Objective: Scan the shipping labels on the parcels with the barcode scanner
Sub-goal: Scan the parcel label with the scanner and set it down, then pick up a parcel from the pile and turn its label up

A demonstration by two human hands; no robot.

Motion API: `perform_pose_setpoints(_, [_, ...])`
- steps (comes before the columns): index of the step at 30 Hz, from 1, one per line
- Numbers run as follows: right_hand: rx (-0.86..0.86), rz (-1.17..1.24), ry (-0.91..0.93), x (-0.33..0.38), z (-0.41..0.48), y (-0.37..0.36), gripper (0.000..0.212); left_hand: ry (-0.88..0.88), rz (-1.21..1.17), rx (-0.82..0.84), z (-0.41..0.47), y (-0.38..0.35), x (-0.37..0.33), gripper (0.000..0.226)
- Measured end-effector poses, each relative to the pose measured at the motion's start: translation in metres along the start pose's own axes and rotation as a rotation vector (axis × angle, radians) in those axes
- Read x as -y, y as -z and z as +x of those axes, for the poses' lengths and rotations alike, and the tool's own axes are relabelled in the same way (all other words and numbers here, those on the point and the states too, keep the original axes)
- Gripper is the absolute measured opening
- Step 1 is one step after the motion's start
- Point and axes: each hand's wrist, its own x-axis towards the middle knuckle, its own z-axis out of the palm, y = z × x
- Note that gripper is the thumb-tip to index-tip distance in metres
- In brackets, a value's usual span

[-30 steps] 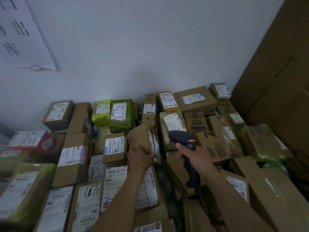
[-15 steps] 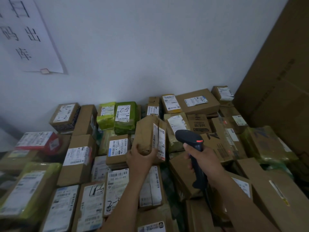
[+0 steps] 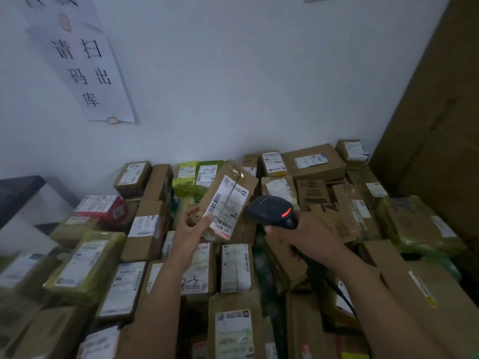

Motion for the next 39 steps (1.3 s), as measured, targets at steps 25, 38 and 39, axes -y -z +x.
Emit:
perform_pose_setpoints(25, [-0.158,0.514,-0.119,-0.006,-0.02,-0.024,0.018,-0.276,0.501,0.326,-0.084,0.013,-0.01,0.131])
perform_pose_setpoints(38, [0.092,0.201,0.043,0.005,-0.041,-0.009,0.013,-0.399,0.543,-0.083,-0.077,0.038,0.011,0.101])
perform_pose_setpoints(39, [0.125,0.167,0.074,0.005,-0.043,-0.008,0.014,-0.411,0.568,-0.111,-0.074,0.04,0.014,0.1])
